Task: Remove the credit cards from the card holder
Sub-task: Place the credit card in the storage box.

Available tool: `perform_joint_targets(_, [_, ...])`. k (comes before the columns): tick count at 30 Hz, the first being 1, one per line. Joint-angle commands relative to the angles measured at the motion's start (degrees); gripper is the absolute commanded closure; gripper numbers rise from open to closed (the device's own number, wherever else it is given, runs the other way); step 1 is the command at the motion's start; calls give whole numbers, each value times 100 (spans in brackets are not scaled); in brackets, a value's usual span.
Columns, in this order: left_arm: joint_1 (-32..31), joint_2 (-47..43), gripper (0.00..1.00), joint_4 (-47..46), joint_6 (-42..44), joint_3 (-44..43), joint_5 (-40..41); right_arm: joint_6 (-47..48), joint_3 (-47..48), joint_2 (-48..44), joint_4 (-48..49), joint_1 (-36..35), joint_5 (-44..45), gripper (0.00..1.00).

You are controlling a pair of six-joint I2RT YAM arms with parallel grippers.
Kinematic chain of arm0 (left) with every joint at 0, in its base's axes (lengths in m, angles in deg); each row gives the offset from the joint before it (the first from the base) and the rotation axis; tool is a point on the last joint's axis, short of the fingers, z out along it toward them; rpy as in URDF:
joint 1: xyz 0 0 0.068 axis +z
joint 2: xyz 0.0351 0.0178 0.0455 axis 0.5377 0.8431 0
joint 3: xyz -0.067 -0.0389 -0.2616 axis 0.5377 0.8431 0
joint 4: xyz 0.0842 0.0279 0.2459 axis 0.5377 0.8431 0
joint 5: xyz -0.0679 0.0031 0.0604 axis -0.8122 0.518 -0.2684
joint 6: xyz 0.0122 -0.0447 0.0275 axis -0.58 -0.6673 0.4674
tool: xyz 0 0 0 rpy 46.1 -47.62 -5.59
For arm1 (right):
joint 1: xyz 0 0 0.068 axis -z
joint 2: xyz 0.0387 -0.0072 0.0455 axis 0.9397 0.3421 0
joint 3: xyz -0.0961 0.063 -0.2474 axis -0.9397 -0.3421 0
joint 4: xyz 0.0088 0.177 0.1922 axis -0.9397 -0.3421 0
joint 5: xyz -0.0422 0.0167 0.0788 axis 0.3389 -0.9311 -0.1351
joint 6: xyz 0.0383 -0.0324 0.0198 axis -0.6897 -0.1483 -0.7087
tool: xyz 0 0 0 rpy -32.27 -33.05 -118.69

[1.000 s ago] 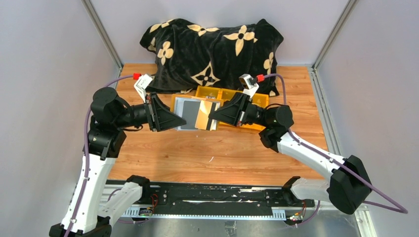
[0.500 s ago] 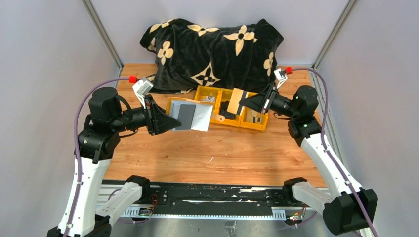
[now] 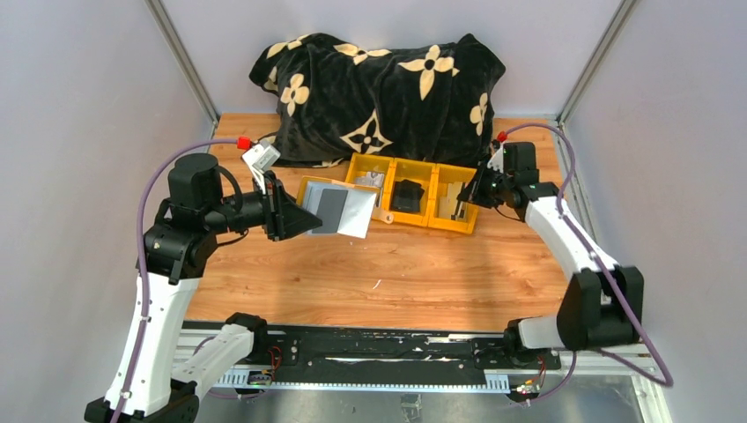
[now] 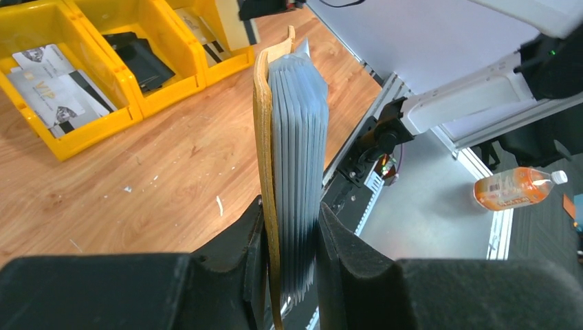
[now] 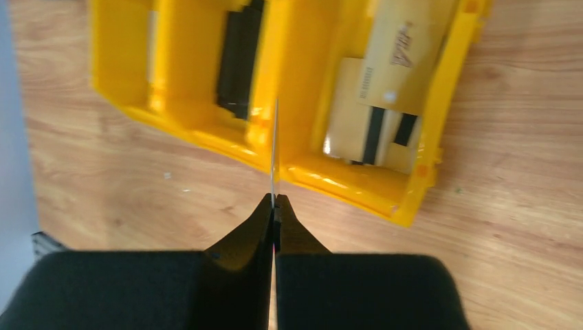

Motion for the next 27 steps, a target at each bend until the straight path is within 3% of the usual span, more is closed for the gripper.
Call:
perform_joint_targets(1, [-3, -117, 100, -112, 84, -115, -272, 495, 439, 645, -322, 68, 791, 100])
perform_joint_targets(12, [-5, -144, 100, -117, 100, -114, -431, 469, 1404, 2291, -185, 27, 658, 100])
perform_joint_targets(22, [-3, -118, 100, -112, 128, -95, -578, 563, 1472, 2602, -334, -94, 651, 99])
perform_joint_targets(27, [-5, -120, 100, -112, 122, -104, -619, 620, 1665, 2255, -499, -177, 954, 74])
